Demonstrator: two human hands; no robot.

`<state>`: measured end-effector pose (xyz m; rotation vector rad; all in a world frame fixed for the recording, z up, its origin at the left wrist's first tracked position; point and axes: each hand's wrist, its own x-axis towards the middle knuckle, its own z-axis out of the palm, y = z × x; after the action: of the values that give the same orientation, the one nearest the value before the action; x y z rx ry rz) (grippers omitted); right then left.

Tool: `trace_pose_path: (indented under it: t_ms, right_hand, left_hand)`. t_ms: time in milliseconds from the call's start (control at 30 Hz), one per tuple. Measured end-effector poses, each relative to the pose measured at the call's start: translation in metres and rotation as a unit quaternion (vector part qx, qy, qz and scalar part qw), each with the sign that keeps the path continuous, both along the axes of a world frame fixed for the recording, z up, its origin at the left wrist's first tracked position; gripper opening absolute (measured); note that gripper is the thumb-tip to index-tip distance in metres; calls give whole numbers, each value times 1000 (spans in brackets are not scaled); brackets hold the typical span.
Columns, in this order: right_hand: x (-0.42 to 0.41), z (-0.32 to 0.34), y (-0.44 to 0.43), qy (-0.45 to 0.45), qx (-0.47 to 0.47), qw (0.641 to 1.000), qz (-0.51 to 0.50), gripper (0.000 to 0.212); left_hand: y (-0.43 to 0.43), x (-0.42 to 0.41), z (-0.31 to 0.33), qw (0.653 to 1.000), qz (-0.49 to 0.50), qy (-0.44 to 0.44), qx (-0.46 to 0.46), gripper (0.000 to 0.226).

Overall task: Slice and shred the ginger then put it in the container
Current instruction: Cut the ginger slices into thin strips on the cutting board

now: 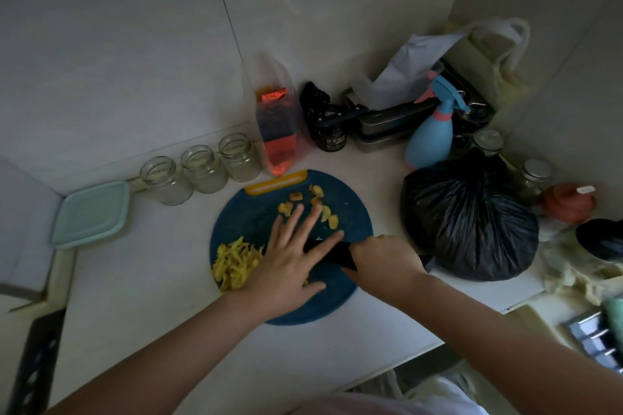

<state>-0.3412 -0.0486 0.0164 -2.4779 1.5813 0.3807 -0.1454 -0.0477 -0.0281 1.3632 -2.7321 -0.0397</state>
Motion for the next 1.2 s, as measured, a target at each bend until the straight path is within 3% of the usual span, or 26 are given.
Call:
trace_pose_path:
  t_ms: [200,300,433,467,533,600,733,867,1033,1133,1200]
  right_hand:
    - [-6,8,-2,-5,-13,1000,-18,31]
    - [-21,7,-1,-2,-20,999,-44,33]
    - [-38,-2,-5,-60,-8,990,-128,34]
    - [-42,-5,-8,-86,3,984,-156,34]
    - [-45,-12,-15,-131,23,970,-203,37]
    - [-46,-17,-20,-165,32,957,-237,38]
    - [-44,-24,-27,-231,40,927,-294,41]
    - [-39,-28,-31,-270,58,904,-327,47]
    - [-34,-32,-39,-282,64,893,-345,50]
    - [-31,-37,-45,-303,83,873,-373,50]
    - [-28,-41,-48,-318,106,857,-392,49]
  left_hand:
    - [-8,22,-20,993,100,0,55,86]
    - [-15,39,-20,978,174,-23,110,105]
    - [-18,43,-16,964,211,50,152,125]
    - [-18,38,-15,962,208,71,163,119]
    - [-18,24,-14,962,176,105,180,84]
    - [-22,9,-14,969,114,86,200,60]
    - [-36,-4,-24,978,7,-1,207,57]
    - [-31,12,-33,981,-30,-41,186,52]
    - [-21,43,-26,993,16,40,108,54]
    - [-25,50,-17,987,82,71,119,59]
    - [-31,49,-11,984,107,90,112,45]
